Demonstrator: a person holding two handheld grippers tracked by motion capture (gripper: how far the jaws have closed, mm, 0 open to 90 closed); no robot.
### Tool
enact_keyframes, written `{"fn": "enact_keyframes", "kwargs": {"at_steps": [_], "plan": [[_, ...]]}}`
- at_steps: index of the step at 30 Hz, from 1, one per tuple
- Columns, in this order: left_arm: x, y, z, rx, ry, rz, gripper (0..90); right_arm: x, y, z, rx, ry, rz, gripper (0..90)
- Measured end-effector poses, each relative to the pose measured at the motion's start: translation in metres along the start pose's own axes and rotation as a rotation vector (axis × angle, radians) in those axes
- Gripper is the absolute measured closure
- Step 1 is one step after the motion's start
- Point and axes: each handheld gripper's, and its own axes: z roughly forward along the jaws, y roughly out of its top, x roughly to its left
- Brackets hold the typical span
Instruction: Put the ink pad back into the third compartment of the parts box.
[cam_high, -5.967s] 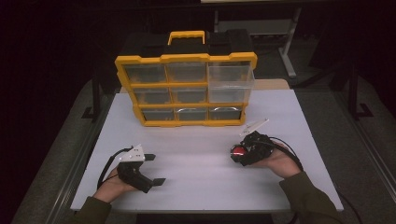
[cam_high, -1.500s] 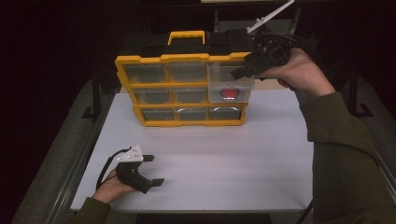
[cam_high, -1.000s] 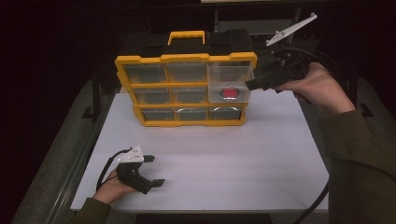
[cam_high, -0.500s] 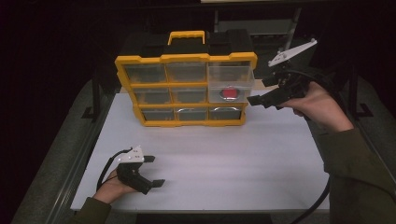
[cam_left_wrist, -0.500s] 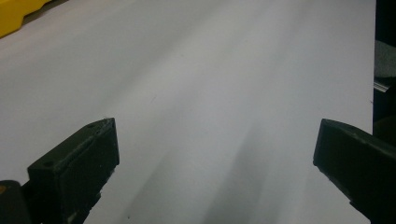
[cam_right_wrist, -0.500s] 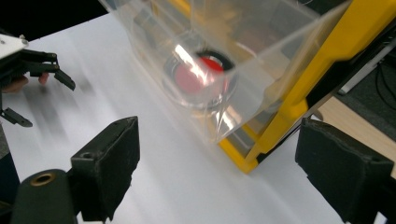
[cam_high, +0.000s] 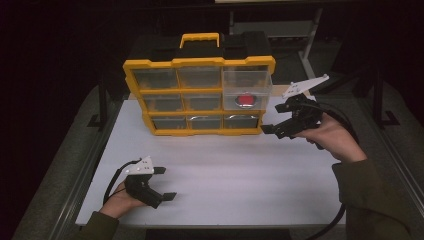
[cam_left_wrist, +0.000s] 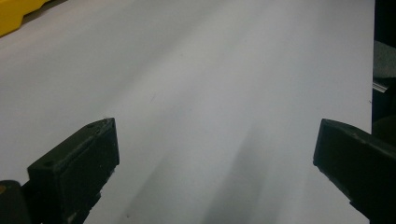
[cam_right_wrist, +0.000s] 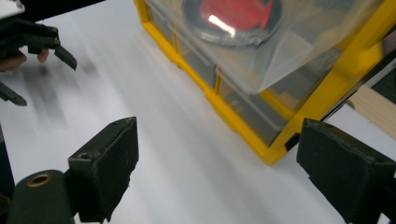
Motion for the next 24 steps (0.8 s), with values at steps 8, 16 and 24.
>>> {"fn": "enact_keyframes", "kwargs": {"at_steps": [8,16,24], "plan": [[0.000,-0.001,0.000,0.004,0.001,-0.001,0.0,0.006,-0.026,0.017,-0.005,0.005,0.006,11.6],[0.000,-0.001,0.000,0.007,0.002,0.002,0.0,0.013,-0.051,0.034,-0.017,-0.011,0.025,8.9],[0.000,-0.001,0.000,0.009,0.007,0.003,0.0,0.026,-0.075,0.050,-0.020,-0.019,0.027,8.1]]}}
